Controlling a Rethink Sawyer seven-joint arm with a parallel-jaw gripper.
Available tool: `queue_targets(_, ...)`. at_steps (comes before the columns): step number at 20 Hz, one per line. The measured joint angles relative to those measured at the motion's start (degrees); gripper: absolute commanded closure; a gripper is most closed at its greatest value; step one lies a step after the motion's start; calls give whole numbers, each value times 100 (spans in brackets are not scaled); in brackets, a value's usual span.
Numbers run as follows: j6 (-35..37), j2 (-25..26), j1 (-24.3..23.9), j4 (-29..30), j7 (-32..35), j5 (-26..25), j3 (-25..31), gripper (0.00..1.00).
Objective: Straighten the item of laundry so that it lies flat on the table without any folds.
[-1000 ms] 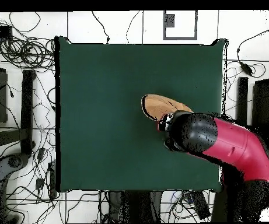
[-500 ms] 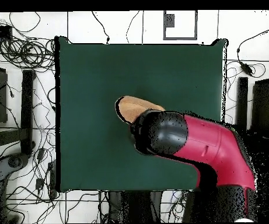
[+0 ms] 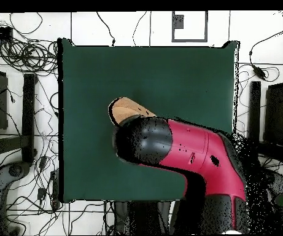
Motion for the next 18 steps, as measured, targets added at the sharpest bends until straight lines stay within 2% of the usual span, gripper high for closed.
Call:
queue_targets(11, 906, -358, -131, -30, 31, 68, -202, 100)
queue_targets(18, 1834, -695, -119, -203, 31, 173, -280, 100)
